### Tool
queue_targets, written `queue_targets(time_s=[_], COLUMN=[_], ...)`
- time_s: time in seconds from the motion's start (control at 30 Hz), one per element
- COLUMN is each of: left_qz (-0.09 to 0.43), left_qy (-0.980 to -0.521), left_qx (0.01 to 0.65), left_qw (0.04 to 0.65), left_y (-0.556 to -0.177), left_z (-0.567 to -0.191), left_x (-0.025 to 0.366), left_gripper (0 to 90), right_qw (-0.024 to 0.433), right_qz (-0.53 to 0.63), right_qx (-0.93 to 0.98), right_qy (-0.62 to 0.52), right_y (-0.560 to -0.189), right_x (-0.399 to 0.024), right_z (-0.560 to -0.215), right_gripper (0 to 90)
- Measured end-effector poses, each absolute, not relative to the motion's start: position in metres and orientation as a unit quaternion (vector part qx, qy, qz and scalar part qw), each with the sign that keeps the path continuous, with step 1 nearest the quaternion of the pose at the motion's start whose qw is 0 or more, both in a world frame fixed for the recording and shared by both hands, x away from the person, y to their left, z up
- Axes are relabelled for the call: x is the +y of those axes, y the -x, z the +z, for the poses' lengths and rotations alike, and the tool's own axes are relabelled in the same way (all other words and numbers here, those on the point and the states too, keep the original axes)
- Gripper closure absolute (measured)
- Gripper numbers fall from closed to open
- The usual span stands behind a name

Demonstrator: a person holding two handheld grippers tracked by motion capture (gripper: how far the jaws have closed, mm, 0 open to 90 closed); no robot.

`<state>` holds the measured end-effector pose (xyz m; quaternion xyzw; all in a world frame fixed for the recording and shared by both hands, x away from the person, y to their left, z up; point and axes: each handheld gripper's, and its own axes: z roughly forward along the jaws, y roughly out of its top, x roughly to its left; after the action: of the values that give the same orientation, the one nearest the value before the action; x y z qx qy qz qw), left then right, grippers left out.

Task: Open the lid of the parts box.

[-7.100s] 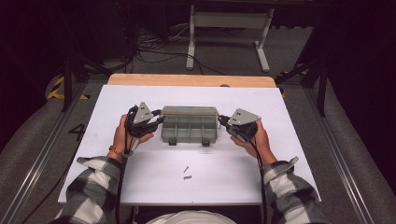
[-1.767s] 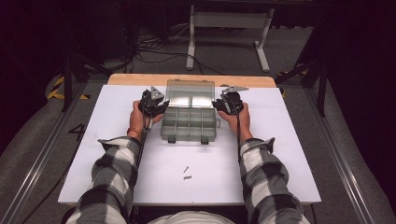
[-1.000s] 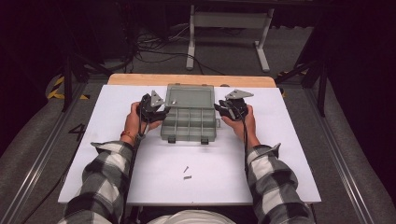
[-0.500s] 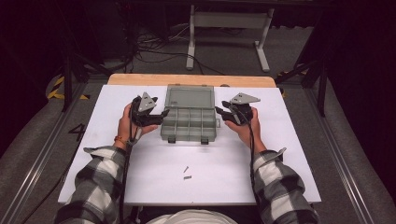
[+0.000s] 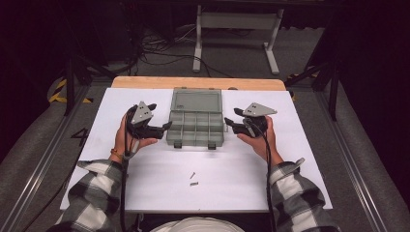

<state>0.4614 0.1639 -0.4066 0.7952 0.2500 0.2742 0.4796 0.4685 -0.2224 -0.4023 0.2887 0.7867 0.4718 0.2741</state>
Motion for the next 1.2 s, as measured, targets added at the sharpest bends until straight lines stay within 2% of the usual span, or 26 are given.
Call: queue_targets(time_s=[0.5, 0.83, 1.2], left_qz=[0.262, 0.254, 0.233], left_qy=[-0.802, -0.807, -0.818], left_qx=[0.218, 0.200, 0.184], left_qw=[0.491, 0.494, 0.493], left_y=[-0.431, -0.415, -0.400], left_z=[-0.403, -0.406, -0.410], left_x=[0.165, 0.166, 0.162], left_gripper=[11.0, 10.2, 9.9], right_qw=[0.280, 0.291, 0.291], right_qz=[0.487, 0.478, 0.474], right_qx=[0.783, 0.790, 0.796], right_qy=[-0.268, -0.253, -0.237], right_y=[-0.444, -0.426, -0.411], right_x=[-0.233, -0.232, -0.232], right_z=[-0.394, -0.394, -0.396], right_gripper=[28.7, 15.6, 13.7])
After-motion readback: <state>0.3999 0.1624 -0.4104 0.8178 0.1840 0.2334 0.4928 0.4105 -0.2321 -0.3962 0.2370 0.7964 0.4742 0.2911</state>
